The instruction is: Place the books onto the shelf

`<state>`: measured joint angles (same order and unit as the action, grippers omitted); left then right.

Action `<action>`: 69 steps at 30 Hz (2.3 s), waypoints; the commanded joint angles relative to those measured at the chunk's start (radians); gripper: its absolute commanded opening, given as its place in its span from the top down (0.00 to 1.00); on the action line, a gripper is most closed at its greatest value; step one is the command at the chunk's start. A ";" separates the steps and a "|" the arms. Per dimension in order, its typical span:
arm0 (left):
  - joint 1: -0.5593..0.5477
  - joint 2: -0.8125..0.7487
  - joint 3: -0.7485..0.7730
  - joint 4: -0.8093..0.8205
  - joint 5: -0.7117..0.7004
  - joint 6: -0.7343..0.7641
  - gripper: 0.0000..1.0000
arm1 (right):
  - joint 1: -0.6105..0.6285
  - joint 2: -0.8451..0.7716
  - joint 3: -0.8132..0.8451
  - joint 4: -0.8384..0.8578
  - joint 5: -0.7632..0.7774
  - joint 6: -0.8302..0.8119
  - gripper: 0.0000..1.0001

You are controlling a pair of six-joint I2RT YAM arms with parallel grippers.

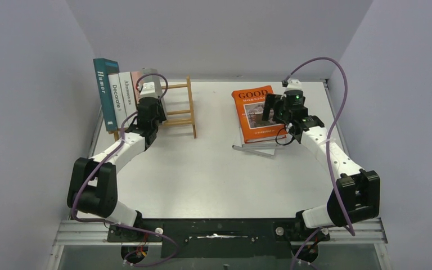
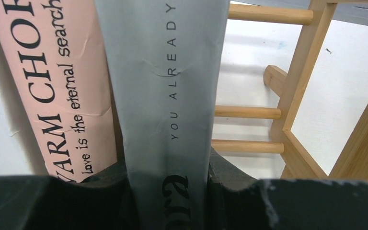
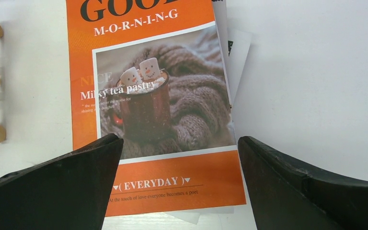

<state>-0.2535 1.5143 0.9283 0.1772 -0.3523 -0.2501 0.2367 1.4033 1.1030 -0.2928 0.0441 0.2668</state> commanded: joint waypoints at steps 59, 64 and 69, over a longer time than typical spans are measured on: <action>-0.292 0.434 0.542 0.008 0.743 -0.380 0.17 | -0.225 0.298 0.293 -0.156 0.033 0.093 0.02; -0.301 0.482 0.560 0.007 0.737 -0.383 0.17 | -0.236 0.302 0.302 -0.157 0.025 0.088 0.02; -0.304 0.534 0.582 0.004 0.734 -0.386 0.17 | -0.248 0.336 0.313 -0.150 0.005 0.084 0.02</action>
<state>-0.5537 2.0224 1.4456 0.1204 0.3717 -0.6270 -0.0006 1.7184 1.3628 -0.4728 0.0666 0.3527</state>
